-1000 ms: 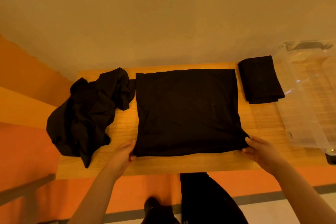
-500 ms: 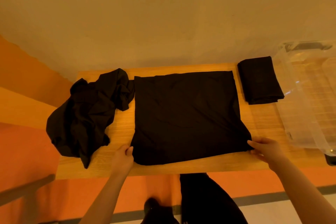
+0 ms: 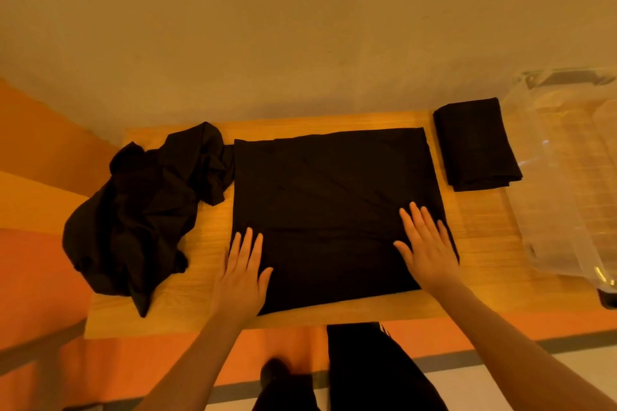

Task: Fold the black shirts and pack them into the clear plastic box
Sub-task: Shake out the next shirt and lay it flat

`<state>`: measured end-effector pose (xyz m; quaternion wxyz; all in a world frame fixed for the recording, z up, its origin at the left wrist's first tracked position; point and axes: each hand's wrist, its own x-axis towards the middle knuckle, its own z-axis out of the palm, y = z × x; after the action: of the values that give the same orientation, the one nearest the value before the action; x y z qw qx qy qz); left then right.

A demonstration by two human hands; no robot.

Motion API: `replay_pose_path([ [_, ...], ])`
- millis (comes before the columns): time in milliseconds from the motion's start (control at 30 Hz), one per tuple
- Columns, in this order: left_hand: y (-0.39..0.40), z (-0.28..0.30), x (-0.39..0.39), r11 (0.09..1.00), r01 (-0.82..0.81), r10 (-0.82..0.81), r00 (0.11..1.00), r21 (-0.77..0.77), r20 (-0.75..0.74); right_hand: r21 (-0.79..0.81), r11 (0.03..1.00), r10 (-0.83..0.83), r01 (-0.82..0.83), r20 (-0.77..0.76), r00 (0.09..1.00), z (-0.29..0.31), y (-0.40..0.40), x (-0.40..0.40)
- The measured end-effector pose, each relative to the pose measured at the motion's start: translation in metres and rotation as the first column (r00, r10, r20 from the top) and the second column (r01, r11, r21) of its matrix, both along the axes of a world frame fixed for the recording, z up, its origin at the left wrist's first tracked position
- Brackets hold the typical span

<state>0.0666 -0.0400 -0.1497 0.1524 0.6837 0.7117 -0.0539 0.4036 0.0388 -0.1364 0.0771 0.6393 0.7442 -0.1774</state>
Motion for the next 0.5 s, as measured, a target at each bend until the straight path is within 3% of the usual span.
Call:
replay_pose_path([
  [100, -0.017, 0.001, -0.008, 0.999, 0.000, 0.000, 1.000, -0.035, -0.010, -0.061, 0.997, -0.038, 0.038, -0.002, 0.999, 0.001, -0.010, 0.014],
  [200, -0.011, 0.010, 0.000, 1.000, -0.024, 0.024, 1.000, -0.006, -0.002, -0.010, 0.999, -0.052, 0.051, -0.050, 0.997, 0.010, -0.002, 0.006],
  [333, 0.057, 0.028, 0.024, 0.990, 0.090, -0.094, 0.995, 0.111, 0.030, 0.108, 0.994, 0.047, -0.036, -0.099, 0.994, 0.024, 0.053, -0.030],
  [500, 0.158, 0.020, 0.034, 0.984, 0.178, -0.177, 0.984, 0.010, -0.013, 0.044, 0.989, 0.137, -0.138, 0.021, 0.990, 0.001, 0.141, -0.053],
])
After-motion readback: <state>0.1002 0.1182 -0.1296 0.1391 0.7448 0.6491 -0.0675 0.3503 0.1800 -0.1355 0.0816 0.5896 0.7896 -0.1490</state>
